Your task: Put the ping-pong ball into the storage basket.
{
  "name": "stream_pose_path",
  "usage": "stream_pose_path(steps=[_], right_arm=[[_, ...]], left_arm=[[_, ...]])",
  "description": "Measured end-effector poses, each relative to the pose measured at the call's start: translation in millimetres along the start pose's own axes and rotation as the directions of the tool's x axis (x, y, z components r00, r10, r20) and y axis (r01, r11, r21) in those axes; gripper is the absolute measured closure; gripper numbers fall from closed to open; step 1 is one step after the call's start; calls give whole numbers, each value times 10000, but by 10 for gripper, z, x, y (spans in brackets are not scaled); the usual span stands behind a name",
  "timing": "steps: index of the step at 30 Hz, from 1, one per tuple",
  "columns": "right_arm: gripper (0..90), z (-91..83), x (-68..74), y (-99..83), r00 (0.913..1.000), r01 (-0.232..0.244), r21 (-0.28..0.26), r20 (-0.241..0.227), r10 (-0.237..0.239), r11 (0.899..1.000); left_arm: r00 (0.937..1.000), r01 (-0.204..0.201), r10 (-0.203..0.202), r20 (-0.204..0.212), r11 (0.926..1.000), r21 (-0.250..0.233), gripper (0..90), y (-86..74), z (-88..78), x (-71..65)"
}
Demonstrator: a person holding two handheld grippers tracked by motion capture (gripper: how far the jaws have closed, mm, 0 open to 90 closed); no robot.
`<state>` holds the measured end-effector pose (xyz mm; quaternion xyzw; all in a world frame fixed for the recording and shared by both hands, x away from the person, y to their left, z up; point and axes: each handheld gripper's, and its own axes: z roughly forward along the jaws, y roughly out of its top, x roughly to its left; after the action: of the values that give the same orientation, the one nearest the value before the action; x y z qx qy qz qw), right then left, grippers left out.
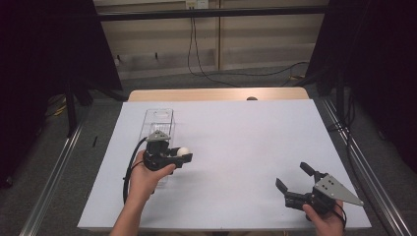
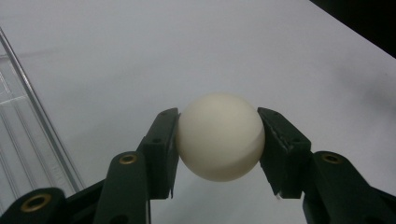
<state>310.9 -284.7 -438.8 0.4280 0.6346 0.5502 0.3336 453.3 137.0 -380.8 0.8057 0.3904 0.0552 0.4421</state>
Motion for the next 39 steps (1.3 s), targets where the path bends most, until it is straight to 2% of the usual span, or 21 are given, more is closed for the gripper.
stream_pose_path(steps=[8,11,13,14,25,26,27,31,39], right_arm=[[29,1,-1,0,10000,19,-20,-38,-19,10000],[29,-1,-3,0,10000,69,-44,-62,-69,10000],[29,-1,-3,-1,10000,69,-37,-67,-69,10000],[29,0,-1,-1,10000,41,-26,-64,-41,10000],[29,0,4,-1,10000,57,-1,-56,-57,10000],[29,0,6,-1,10000,56,6,-74,-56,10000],[29,0,6,0,9999,59,5,-81,-59,10000],[29,0,7,-1,10000,52,18,-82,-52,10000],[29,-1,5,0,10000,56,12,-80,-56,10000]], left_arm=[[10000,96,-96,10,9999,-73,512,7,-40,27],[10000,-28,28,-61,10000,-13,512,13,-60,44],[9999,118,-118,-67,9999,-107,512,15,-63,36],[9999,-2,1,-103,10000,-66,512,19,-72,46],[9998,133,-136,-144,9998,-166,512,29,-127,72],[9999,36,-37,-120,10000,-79,512,32,-140,83],[9998,135,-137,-126,9997,-188,512,31,-140,79],[9996,125,-130,-250,9997,-198,512,37,-159,84],[9997,155,-160,-200,9996,-240,512,37,-185,108]])
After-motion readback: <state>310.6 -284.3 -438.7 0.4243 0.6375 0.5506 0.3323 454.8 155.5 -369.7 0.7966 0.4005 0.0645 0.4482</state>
